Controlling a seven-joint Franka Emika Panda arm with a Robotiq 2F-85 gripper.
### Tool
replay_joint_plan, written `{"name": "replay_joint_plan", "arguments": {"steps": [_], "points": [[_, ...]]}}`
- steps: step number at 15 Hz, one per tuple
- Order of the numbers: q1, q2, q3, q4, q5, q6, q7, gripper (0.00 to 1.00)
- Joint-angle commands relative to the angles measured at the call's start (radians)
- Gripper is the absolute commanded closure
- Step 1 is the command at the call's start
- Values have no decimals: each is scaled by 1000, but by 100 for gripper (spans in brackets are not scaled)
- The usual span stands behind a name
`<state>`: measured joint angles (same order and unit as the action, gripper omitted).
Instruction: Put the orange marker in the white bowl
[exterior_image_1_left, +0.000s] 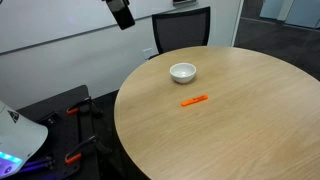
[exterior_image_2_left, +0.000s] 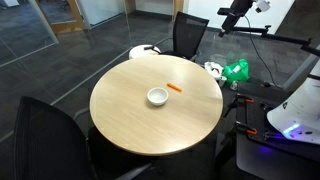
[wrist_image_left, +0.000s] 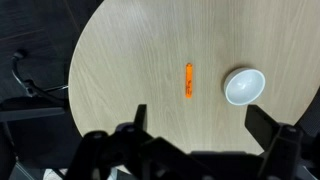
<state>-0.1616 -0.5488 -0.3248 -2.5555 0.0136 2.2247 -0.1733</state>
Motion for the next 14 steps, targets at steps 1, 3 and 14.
{"name": "replay_joint_plan", "arguments": {"steps": [1,3,14], "points": [[-19,4,18,2,13,-3,-10,0],[-19,4,18,2,13,-3,-10,0],[9,145,168,46,-9,225,147,0]]}}
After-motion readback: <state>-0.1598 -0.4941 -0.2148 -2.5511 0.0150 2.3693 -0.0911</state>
